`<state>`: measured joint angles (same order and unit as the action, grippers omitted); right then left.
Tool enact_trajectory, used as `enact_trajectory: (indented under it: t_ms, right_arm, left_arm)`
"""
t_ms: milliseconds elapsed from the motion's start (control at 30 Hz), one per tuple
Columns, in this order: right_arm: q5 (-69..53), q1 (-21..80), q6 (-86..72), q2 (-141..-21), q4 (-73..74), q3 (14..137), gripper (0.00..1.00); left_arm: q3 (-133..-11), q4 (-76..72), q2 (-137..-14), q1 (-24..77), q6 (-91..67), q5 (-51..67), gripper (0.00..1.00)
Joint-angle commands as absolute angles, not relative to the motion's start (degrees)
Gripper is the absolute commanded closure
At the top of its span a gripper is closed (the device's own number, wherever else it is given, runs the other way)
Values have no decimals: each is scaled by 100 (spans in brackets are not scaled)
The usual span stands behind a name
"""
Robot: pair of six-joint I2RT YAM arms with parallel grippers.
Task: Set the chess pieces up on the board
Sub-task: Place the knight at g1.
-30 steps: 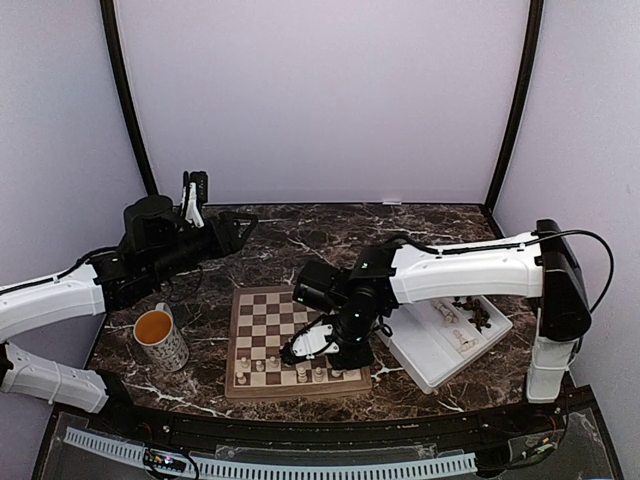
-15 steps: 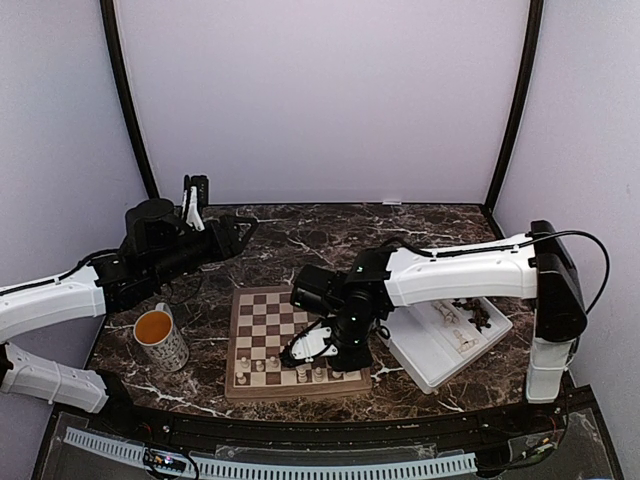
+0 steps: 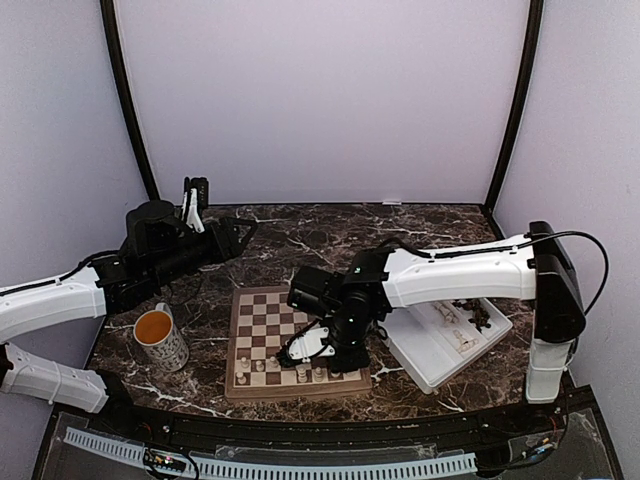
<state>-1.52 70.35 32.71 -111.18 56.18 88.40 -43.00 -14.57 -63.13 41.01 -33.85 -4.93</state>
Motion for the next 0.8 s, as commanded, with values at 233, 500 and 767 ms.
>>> enact_trajectory:
  t_ms: [233,500,767]
  right_arm:
    - [-154,7068,3220,-10844,5704,9031,76]
    - [-644,5808,3309,-9231,5493,7989,70]
    - [-929,3341,3089,-8188,4837,6191,72]
  left_arm:
    - [-4229,-1554,-6256,4069,-3411,-385,41]
    - [-4500,-1434,-6579,4069,-2942,88,41]
    - [-5360,-1056,-7322,4276,-2434,1008,46]
